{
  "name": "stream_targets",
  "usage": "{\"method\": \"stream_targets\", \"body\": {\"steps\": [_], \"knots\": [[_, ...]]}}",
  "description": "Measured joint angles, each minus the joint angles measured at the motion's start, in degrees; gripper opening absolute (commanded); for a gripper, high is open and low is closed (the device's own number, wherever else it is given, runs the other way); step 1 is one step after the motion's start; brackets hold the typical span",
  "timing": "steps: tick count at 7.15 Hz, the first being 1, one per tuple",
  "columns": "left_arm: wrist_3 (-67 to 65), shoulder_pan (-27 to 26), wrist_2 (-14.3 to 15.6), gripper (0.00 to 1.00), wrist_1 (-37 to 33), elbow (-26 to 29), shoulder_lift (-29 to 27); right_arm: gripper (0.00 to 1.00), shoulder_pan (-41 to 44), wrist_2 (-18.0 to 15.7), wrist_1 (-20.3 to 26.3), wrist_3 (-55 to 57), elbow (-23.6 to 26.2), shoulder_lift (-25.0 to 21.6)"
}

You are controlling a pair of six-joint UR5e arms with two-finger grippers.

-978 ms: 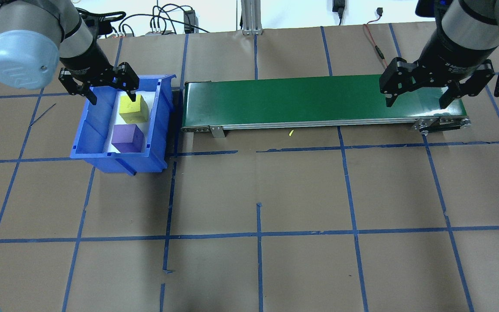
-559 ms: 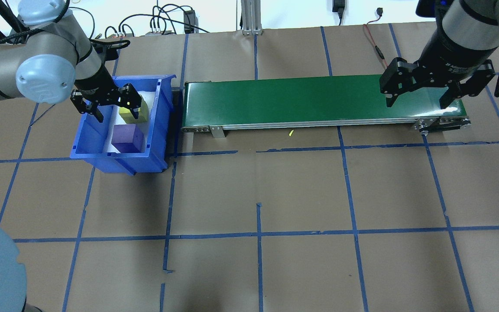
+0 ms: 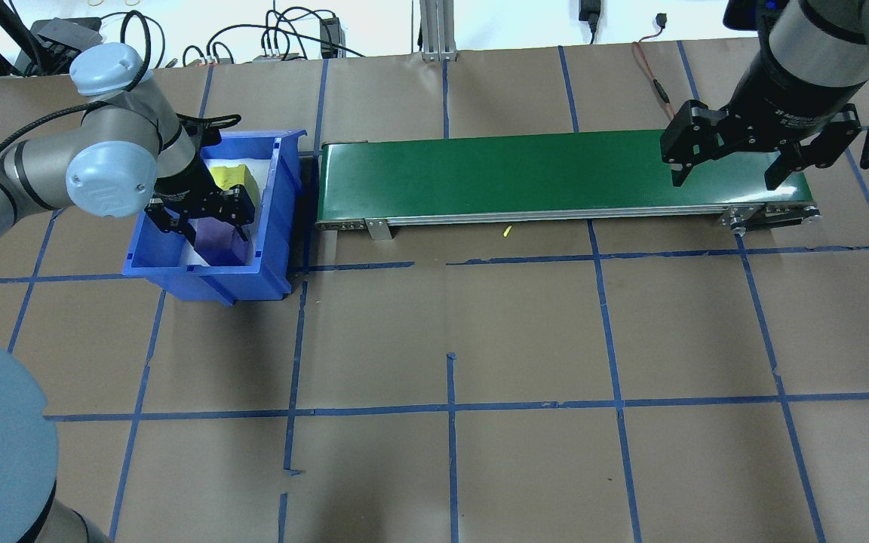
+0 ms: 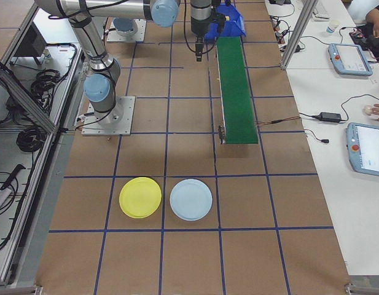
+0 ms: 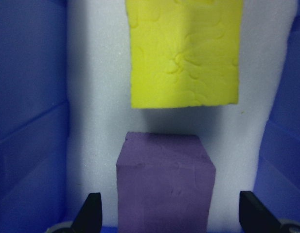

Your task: Move block left to right into plate

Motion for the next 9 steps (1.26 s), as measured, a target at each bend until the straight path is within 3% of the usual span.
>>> {"method": "stream_targets", "body": {"steps": [3,6,9], "knots": [[1.15,-0.08,0.03,0.18,-0.69,1.11,0.77,1.00,-0.02,0.00,0.04,0.00,0.00,0.00],[-0.71,-1.39,-0.86,0.19,-9.02,8.50,5.36,1.00,0.00,0.00,-0.01,0.00,0.00,0.00],[-4.16,-8.55,-3.25,0.19,-11.74,13.58,6.36,1.00,0.01,0.00,0.02,0.00,0.03,0.00]]}}
